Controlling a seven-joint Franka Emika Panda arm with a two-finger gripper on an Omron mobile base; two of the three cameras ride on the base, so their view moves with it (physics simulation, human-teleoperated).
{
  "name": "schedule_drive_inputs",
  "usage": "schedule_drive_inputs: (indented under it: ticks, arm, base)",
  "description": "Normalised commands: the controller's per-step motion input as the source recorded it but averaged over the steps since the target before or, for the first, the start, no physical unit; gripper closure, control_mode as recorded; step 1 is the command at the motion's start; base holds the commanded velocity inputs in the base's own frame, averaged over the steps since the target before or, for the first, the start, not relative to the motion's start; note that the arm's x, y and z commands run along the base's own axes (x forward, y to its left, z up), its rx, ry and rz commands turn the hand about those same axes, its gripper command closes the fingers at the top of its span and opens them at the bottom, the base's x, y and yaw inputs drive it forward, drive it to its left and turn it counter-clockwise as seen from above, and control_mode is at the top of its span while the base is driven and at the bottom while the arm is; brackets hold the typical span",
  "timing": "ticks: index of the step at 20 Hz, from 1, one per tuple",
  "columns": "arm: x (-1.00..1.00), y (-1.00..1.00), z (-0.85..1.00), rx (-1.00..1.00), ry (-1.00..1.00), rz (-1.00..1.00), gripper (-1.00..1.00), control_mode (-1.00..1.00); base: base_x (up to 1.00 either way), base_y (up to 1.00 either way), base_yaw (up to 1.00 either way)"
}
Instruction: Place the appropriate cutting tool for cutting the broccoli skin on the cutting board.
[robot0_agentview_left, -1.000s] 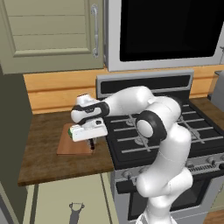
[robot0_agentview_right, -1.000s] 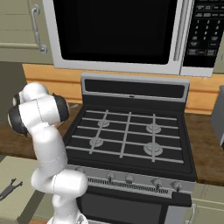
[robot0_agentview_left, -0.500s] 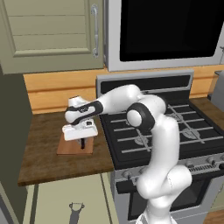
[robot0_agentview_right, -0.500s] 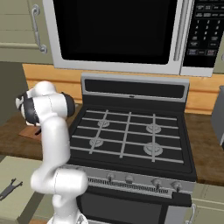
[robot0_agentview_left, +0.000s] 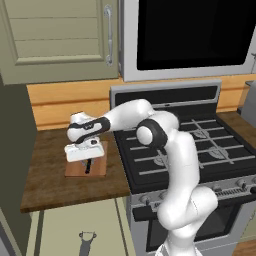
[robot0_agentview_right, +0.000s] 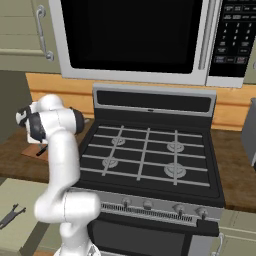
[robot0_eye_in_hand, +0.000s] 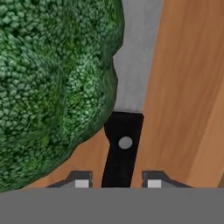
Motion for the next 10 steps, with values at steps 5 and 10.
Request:
schedule_drive_inputs:
  ticks: [5, 10]
  arm:
    - [-0.08, 0.0, 0.16, 0.01, -0.04, -0.01, -1.0, -1.0]
    - [-0.89, -0.11, 0.5, 0.04, -0.17, 0.0, -1.0, -1.0]
  base:
    - [0.0, 0.0, 0.0]
    - [0.0, 0.0, 0.0]
